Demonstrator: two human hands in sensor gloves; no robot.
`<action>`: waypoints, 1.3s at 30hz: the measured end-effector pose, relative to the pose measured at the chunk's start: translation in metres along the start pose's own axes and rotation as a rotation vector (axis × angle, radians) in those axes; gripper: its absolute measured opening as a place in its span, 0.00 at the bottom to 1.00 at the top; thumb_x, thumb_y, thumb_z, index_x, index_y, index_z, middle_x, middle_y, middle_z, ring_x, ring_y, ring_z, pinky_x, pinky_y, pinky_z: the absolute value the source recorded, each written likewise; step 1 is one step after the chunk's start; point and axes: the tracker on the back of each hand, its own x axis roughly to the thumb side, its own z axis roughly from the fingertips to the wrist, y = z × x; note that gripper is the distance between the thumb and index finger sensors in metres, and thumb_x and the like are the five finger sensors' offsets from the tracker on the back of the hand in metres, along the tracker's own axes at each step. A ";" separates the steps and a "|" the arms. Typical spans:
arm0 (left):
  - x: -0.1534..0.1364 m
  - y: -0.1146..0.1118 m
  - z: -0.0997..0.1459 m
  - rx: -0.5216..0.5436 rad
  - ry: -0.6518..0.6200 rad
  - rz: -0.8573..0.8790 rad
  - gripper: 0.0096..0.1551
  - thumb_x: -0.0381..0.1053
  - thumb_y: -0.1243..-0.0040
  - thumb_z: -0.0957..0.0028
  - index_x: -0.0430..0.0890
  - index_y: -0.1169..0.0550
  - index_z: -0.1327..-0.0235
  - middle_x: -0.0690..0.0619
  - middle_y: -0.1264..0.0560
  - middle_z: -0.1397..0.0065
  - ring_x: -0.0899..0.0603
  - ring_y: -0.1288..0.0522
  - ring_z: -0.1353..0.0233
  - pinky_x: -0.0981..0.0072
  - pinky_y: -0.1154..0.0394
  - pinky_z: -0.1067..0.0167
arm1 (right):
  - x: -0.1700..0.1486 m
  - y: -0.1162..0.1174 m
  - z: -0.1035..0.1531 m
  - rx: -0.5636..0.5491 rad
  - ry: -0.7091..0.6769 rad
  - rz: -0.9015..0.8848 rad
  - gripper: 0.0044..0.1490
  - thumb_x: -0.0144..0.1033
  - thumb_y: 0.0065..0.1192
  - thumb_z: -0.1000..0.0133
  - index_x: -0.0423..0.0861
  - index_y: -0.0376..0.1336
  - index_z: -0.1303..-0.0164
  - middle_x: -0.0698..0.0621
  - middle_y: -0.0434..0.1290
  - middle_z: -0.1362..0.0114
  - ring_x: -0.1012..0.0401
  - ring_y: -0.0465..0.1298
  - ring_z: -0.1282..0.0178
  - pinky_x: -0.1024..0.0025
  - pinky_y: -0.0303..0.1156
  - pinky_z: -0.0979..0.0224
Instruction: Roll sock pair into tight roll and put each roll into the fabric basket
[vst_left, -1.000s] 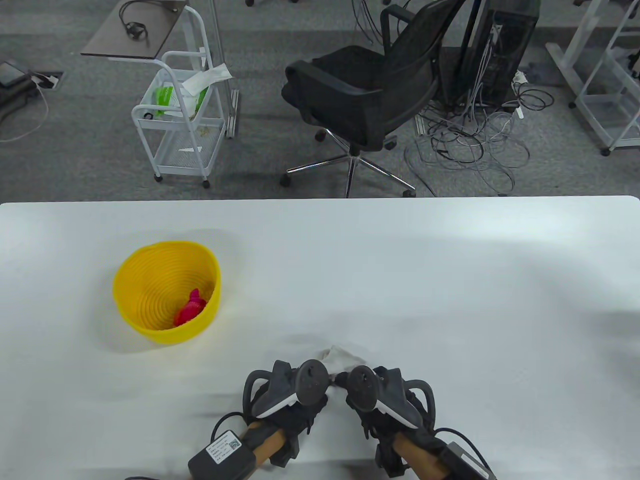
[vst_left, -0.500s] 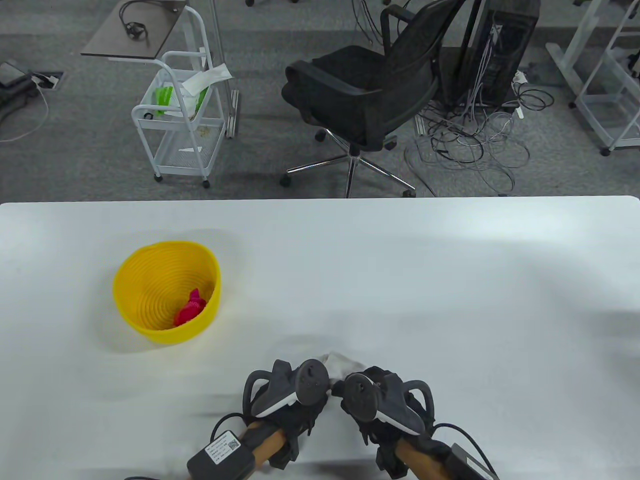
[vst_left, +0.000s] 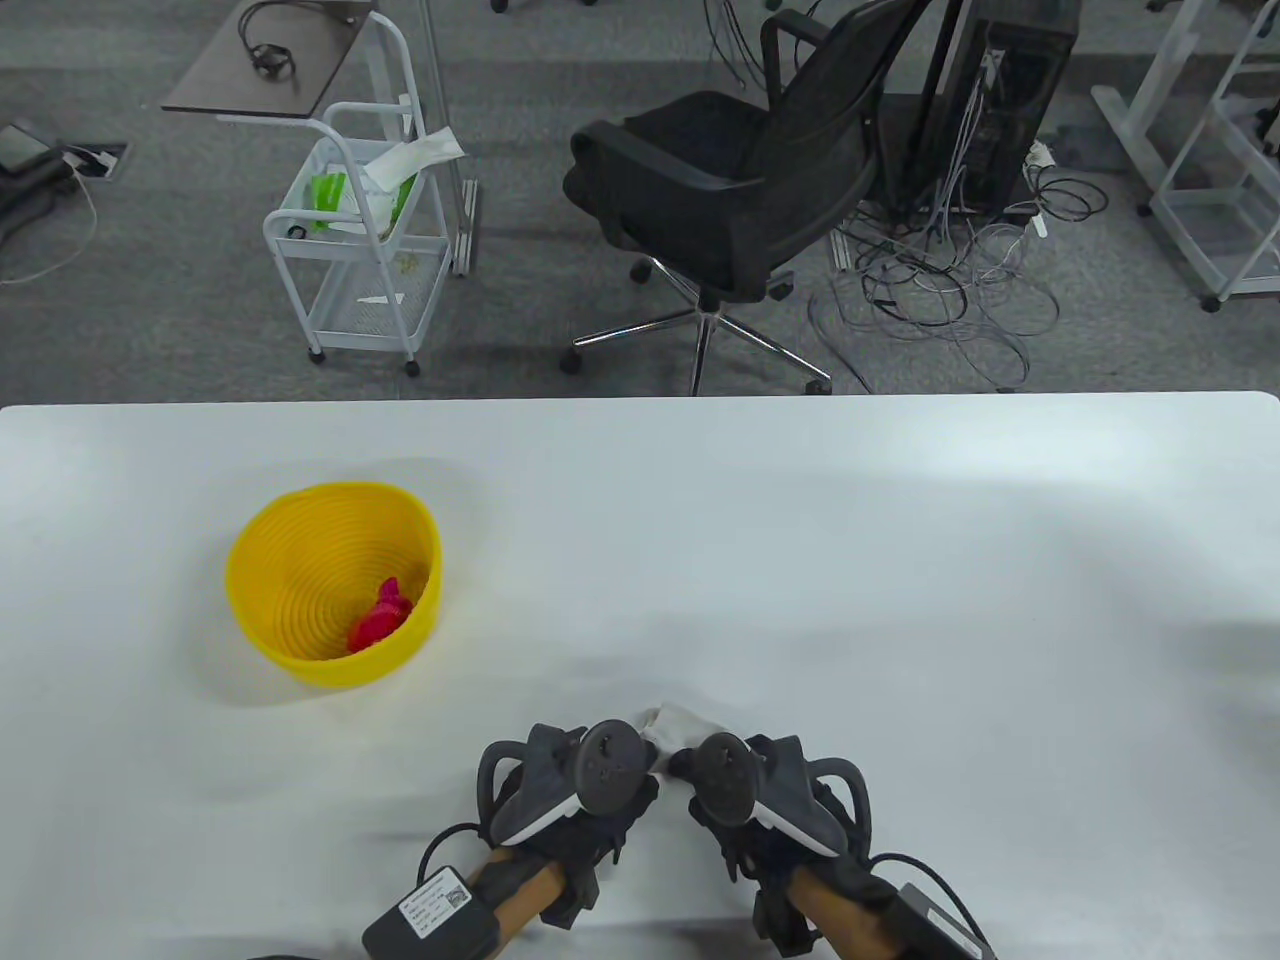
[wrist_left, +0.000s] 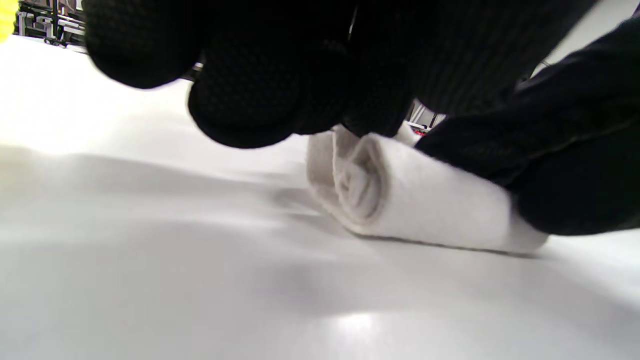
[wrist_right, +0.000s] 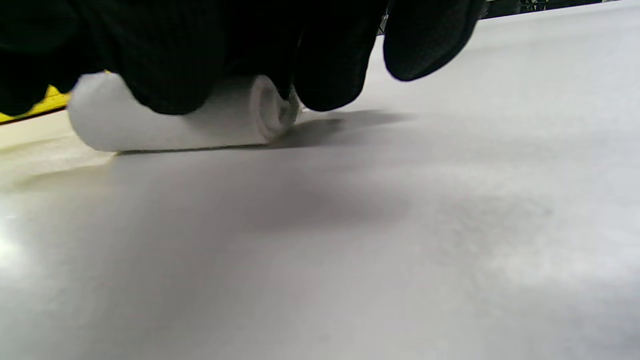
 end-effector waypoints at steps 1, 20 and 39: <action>0.000 0.000 0.001 -0.002 0.000 0.001 0.27 0.61 0.34 0.61 0.55 0.13 0.49 0.51 0.16 0.46 0.46 0.15 0.55 0.51 0.22 0.51 | 0.000 0.000 0.000 -0.001 0.003 0.001 0.32 0.50 0.67 0.52 0.66 0.64 0.35 0.64 0.71 0.26 0.60 0.72 0.26 0.49 0.67 0.25; 0.003 -0.023 -0.005 -0.093 -0.008 -0.112 0.30 0.57 0.30 0.62 0.53 0.18 0.44 0.52 0.18 0.45 0.48 0.16 0.53 0.52 0.22 0.51 | -0.002 0.000 -0.001 -0.047 0.031 -0.017 0.29 0.50 0.63 0.51 0.67 0.65 0.37 0.65 0.73 0.28 0.62 0.74 0.28 0.50 0.68 0.26; 0.003 -0.023 -0.006 -0.129 -0.001 -0.047 0.23 0.55 0.38 0.57 0.53 0.15 0.50 0.52 0.16 0.50 0.47 0.15 0.57 0.52 0.22 0.53 | 0.000 -0.023 0.011 -0.046 -0.085 0.033 0.27 0.48 0.72 0.54 0.66 0.71 0.43 0.65 0.76 0.31 0.61 0.76 0.29 0.49 0.69 0.27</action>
